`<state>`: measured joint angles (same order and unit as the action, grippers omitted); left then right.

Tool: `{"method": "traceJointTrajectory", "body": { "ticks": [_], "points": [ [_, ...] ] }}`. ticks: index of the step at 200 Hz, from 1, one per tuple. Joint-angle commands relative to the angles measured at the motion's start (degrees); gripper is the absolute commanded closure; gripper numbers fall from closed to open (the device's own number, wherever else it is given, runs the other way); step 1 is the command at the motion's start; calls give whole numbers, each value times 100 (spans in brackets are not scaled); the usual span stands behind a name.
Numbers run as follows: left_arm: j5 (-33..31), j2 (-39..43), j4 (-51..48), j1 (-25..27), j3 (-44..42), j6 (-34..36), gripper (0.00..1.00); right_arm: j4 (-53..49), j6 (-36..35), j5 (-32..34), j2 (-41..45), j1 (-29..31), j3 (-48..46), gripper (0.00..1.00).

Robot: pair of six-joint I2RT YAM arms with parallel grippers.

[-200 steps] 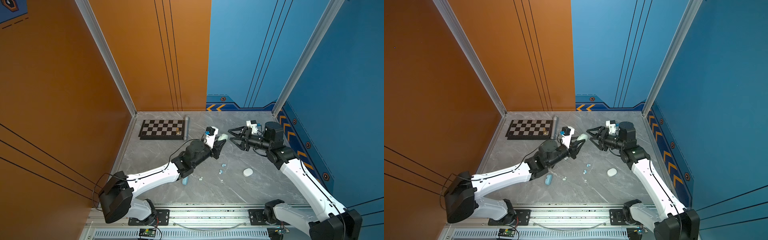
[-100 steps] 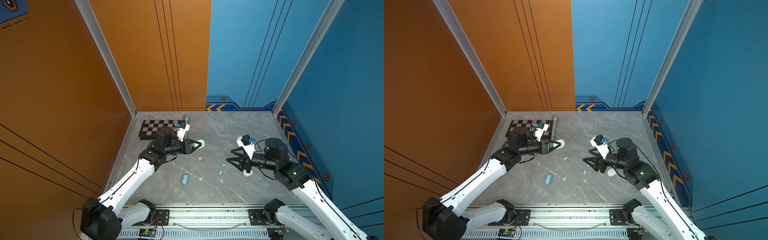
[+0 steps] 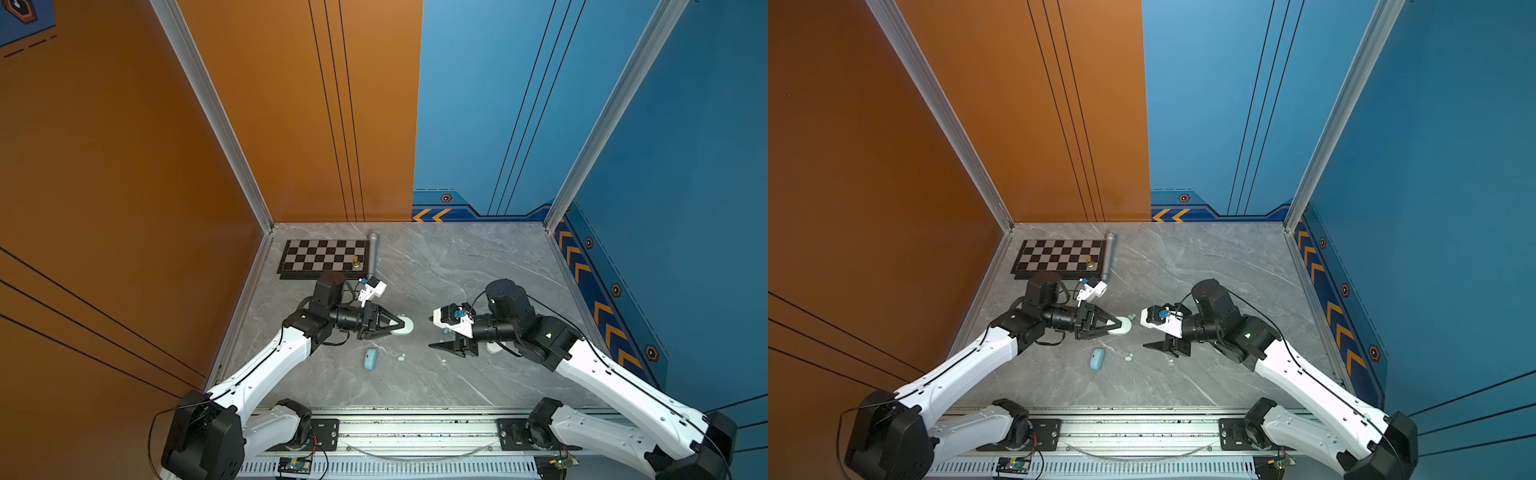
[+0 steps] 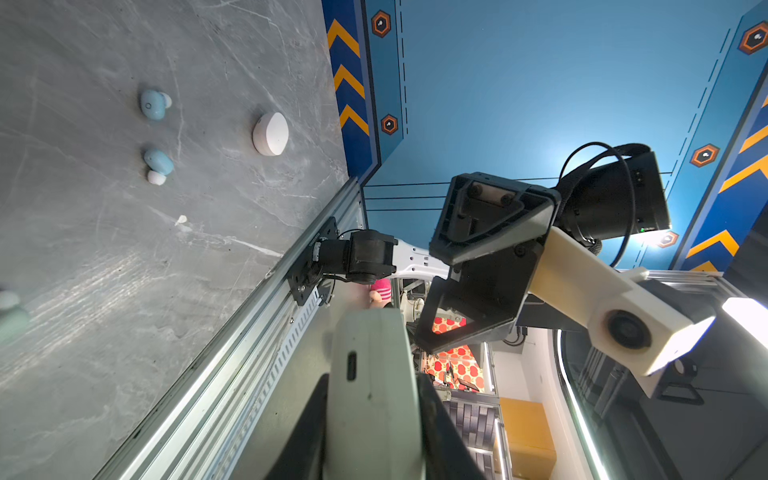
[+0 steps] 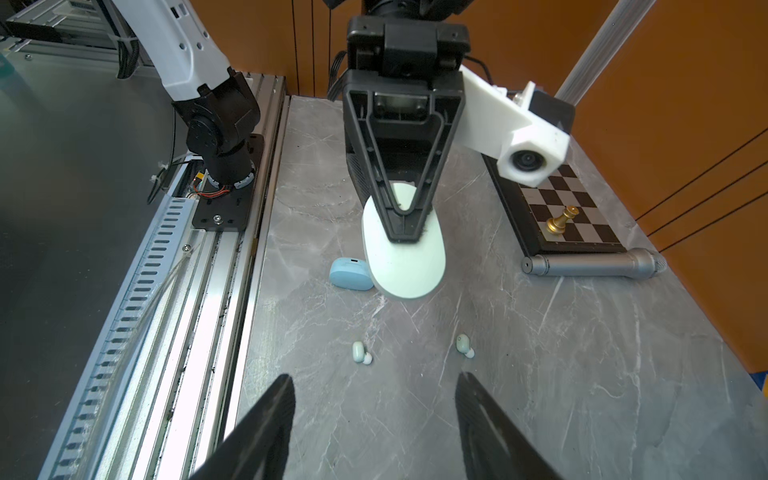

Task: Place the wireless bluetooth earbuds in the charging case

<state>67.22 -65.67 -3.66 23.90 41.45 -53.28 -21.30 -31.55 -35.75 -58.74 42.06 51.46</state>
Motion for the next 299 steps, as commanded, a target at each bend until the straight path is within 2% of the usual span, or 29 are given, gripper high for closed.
{"method": "traceJointTrajectory", "body": {
  "ticks": [1, 78, 133, 169, 215, 235, 256, 268, 281, 299],
  "points": [
    [301, -59, 117, 75, 15, -69, 100, 483, -23, -3, -207, 39, 276, 36],
    [307, -8, 97, 98, 36, -95, 100, 657, -25, -11, -924, 437, 531, 37],
    [345, 26, 92, 115, 21, -104, 100, 696, 0, 119, -1198, 586, 610, 56],
    [345, 24, 44, 115, 43, -79, 100, 693, -75, 226, -1263, 609, 624, 58],
    [264, 2, -337, 115, 245, 205, 99, 695, -131, 323, -1219, 631, 620, 73],
    [225, -2, -337, 99, 326, 204, 84, 696, -132, 350, -1207, 634, 612, 76],
    [175, 64, -332, 103, 389, 310, 52, 673, -62, 344, -1189, 628, 644, 77],
    [46, 198, -384, 91, 424, 511, 40, 630, -8, 312, -1175, 612, 676, 77],
    [-136, 417, -429, 63, 425, 783, 32, 532, 31, 284, -1137, 584, 715, 78],
    [-504, 800, -497, -27, 375, 1223, 27, 408, 155, 221, -1055, 529, 754, 78]
  ]
}}
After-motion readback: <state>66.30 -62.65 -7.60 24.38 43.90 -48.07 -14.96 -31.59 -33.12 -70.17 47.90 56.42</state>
